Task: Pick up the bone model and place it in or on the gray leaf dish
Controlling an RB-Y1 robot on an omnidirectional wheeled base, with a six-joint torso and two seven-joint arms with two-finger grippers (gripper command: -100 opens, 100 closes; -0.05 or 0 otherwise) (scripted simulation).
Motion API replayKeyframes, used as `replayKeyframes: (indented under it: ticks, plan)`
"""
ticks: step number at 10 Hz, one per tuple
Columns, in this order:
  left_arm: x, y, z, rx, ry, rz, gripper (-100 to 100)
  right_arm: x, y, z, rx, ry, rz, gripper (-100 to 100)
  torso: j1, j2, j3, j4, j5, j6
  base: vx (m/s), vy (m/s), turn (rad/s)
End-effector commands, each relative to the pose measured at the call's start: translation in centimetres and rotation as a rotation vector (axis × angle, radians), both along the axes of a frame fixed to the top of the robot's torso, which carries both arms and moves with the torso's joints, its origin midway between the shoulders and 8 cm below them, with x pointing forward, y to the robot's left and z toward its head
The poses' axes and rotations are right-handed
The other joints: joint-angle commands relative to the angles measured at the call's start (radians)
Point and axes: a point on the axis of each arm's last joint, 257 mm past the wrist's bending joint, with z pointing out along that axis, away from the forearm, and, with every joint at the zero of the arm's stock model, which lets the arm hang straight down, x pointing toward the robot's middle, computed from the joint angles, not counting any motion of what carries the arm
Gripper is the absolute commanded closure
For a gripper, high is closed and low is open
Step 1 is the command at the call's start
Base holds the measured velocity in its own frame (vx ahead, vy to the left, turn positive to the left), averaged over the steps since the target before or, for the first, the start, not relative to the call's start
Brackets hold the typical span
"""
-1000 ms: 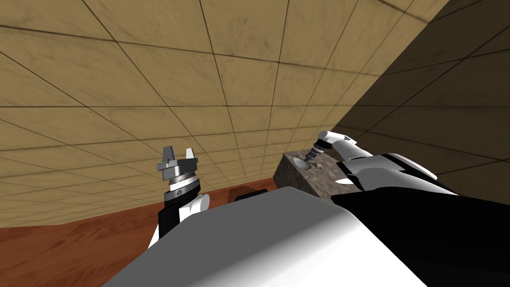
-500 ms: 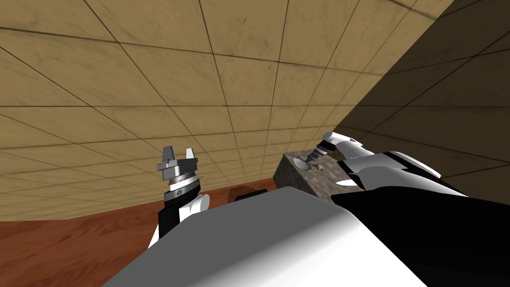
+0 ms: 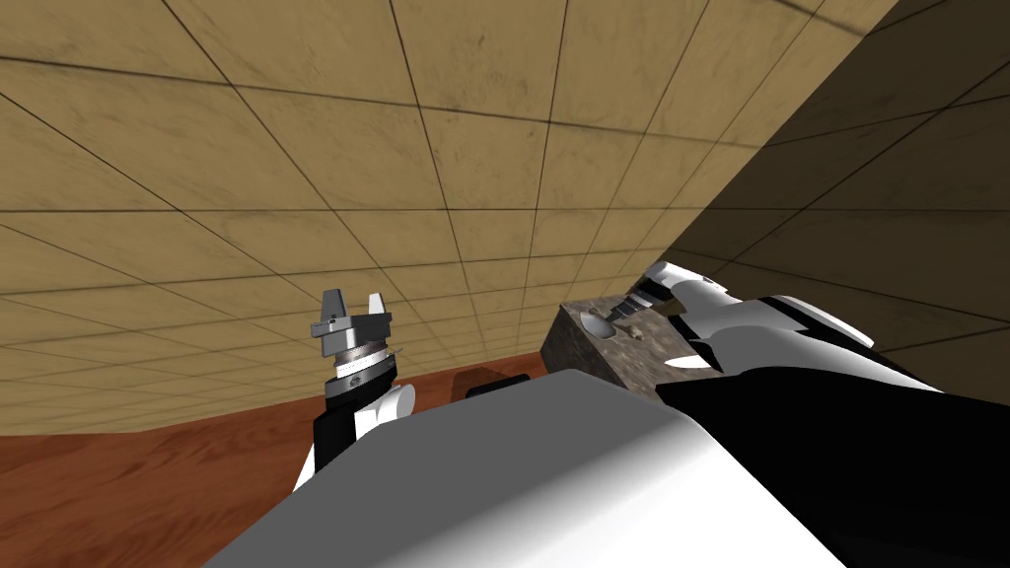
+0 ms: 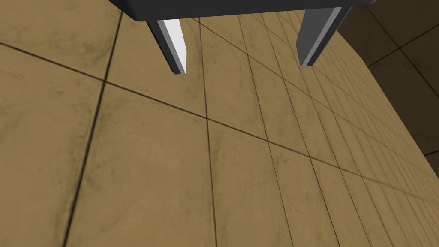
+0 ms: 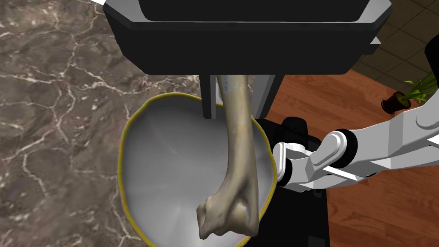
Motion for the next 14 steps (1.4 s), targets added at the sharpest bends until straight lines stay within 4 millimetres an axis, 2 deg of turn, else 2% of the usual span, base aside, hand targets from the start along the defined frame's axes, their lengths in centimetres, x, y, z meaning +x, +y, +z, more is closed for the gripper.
replayKeyframes:
  ticks: [1,6,7,11,12,13,14]
  plan:
    - [0.0,0.0,0.0,0.000,0.000,0.000,0,-0.1,0.0,0.2,0.026,-0.013,-0.030,100,0.000,0.000,0.000,0.000,0.000,0.000,-0.007,-0.016,0.003]
    - [0.0,0.0,0.0,0.000,0.000,0.000,0,-0.2,-0.1,0.6,0.065,-0.036,-0.078,100,0.001,0.000,0.000,0.000,0.000,0.000,-0.004,-0.008,0.000]
    - [0.0,0.0,0.0,0.000,0.000,0.000,0,-0.2,-0.1,0.6,0.066,-0.036,-0.079,-100,0.001,0.000,0.000,0.000,0.000,0.000,0.000,0.000,0.000]
    - [0.0,0.0,0.0,0.000,0.000,0.000,0,-0.2,-0.1,0.6,0.066,-0.036,-0.079,-100,0.002,0.000,0.000,0.000,0.001,0.000,0.000,0.000,0.000]
    - [0.0,0.0,0.0,0.000,0.000,0.000,0,-0.2,-0.1,0.6,0.066,-0.036,-0.079,0,0.002,0.000,0.000,0.000,0.001,0.000,0.000,0.000,0.000]
    - [0.0,0.0,0.0,0.000,0.000,0.000,0,-0.5,-0.4,2.2,0.067,-0.035,-0.083,-100,0.002,0.000,0.000,0.000,0.001,0.000,0.009,0.007,0.028]
    - [0.0,0.0,0.0,0.000,0.000,0.000,0,-0.5,-0.4,2.2,0.067,-0.035,-0.083,-100,0.002,0.000,0.000,0.000,0.001,0.000,0.013,0.006,0.017]
